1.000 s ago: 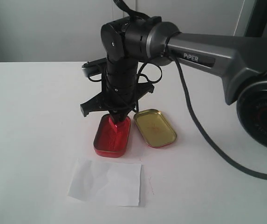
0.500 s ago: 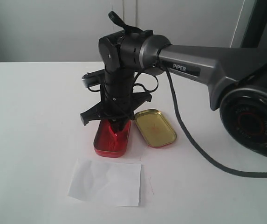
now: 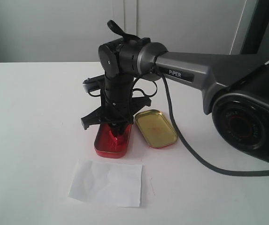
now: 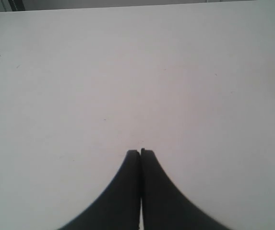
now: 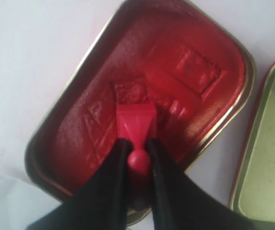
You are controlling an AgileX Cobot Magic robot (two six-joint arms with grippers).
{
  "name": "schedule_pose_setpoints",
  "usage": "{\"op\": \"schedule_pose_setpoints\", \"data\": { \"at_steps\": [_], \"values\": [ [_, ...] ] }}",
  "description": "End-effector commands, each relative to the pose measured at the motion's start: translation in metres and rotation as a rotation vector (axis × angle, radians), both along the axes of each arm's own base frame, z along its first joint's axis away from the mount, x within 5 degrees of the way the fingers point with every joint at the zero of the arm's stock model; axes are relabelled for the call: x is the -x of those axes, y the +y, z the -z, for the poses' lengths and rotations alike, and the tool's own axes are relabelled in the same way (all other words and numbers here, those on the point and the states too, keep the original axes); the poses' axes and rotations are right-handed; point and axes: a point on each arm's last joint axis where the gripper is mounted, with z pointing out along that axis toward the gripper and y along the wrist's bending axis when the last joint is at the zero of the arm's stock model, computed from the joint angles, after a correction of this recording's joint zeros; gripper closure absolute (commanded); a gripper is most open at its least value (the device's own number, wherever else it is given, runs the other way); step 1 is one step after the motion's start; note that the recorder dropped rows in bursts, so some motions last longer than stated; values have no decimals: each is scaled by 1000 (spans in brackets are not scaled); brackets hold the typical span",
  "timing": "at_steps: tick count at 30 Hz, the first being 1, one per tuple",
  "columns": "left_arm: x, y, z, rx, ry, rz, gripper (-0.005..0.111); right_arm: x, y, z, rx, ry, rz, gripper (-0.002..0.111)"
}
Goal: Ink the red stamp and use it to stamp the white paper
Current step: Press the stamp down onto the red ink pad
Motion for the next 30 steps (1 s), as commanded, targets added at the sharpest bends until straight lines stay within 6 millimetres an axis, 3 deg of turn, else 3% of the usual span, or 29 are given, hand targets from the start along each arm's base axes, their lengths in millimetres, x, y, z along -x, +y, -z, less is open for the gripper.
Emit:
{"op": "schedule_pose_setpoints", "data": {
  "at_steps": [1,30],
  "values": [
    [0,0,2,4,-2,-2,107,3,0,21,41,50,0,108],
    [0,0,2,4,-2,-2,107,1,-1,25,60,27,26,108]
  ]
}}
